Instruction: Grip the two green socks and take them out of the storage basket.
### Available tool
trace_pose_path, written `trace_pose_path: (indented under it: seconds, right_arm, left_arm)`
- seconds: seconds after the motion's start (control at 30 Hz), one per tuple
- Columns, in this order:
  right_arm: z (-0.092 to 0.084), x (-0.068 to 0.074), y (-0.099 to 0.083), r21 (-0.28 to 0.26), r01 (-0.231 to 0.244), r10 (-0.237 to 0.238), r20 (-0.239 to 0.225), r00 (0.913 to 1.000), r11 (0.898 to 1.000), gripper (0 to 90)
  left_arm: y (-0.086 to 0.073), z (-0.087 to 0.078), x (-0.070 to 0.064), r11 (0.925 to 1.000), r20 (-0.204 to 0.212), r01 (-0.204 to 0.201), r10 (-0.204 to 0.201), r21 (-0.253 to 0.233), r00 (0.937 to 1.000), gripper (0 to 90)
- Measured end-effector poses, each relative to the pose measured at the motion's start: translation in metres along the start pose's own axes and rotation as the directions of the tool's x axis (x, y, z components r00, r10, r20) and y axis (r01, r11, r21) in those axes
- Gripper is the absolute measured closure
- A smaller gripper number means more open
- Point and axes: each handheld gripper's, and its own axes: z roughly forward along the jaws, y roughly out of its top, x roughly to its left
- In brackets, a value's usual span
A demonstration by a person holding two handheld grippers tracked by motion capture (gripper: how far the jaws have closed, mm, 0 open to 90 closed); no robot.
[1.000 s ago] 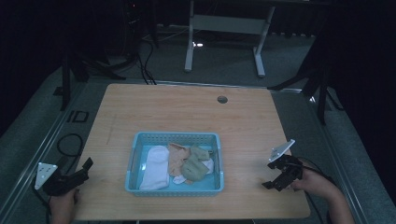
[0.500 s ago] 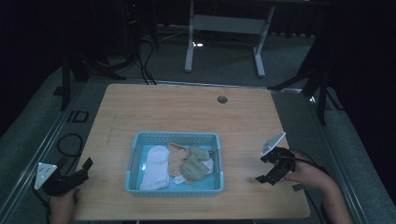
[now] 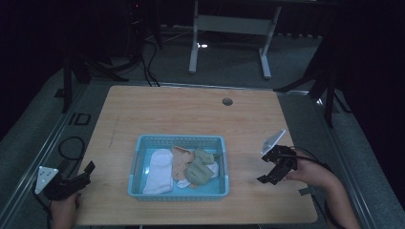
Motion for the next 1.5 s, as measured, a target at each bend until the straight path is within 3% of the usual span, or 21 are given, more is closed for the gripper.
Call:
trace_pose_path:
  seconds: [0.83, 1.5]
  right_arm:
    - [-0.011, 0.013, 0.055, -0.046, 0.113, -0.114, -0.013, 0.9934, 0.993, 14.6]
    - [0.004, 0.023, 0.102, -0.056, 0.193, -0.195, -0.041, 0.9799, 0.980, 14.6]
  left_arm:
    - [0.000, 0.000, 0.000, 1.0000, 0.004, -0.003, 0.003, 0.003, 1.0000, 2.4]
    - [0.000, 0.000, -0.001, 1.0000, 0.006, -0.009, 0.009, 0.002, 0.9999, 2.4]
